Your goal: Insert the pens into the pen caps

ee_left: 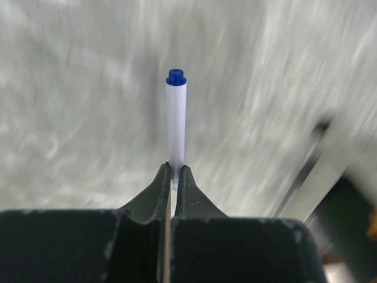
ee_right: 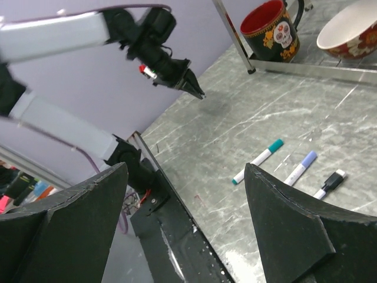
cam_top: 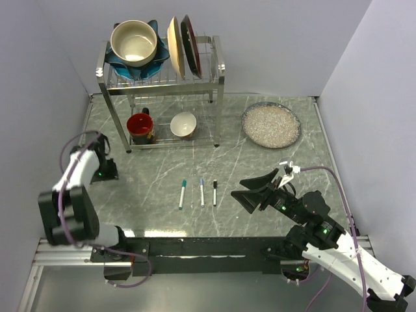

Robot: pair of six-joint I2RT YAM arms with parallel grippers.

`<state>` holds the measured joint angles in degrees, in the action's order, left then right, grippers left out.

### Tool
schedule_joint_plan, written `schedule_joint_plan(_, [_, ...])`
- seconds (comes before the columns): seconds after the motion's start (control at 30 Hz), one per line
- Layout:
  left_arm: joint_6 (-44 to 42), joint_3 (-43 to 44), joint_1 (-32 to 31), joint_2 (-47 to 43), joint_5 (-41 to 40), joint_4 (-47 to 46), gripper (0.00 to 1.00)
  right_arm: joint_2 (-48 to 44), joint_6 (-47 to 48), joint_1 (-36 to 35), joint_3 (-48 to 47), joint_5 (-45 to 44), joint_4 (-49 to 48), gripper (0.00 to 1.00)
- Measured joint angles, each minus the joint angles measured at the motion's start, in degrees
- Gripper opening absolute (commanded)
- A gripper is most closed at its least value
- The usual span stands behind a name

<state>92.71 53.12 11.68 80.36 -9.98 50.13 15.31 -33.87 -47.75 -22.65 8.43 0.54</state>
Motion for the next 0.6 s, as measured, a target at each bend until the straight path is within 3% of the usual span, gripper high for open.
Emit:
schedule_joint_plan(0.17, [4.31,-7.23,-14.08,-12.68,2.23,-0.5,0.01,-1.09,-1.66,0.0,0.0,-1.03,0.98,0.87])
schedule_joint_plan(0.3, [8.68,-10.54,-21.79,-17.11,3.3,-1.51,0.01,-1.33,-2.62,0.0,0.0,-1.7,1.27,0.87])
schedule_joint_plan(0.6, [12.15,-11.65,-28.87,-5.92,4.83,-7.93,0.01,-1.31,-3.37,0.0,0.0,-2.01,1.42,0.87])
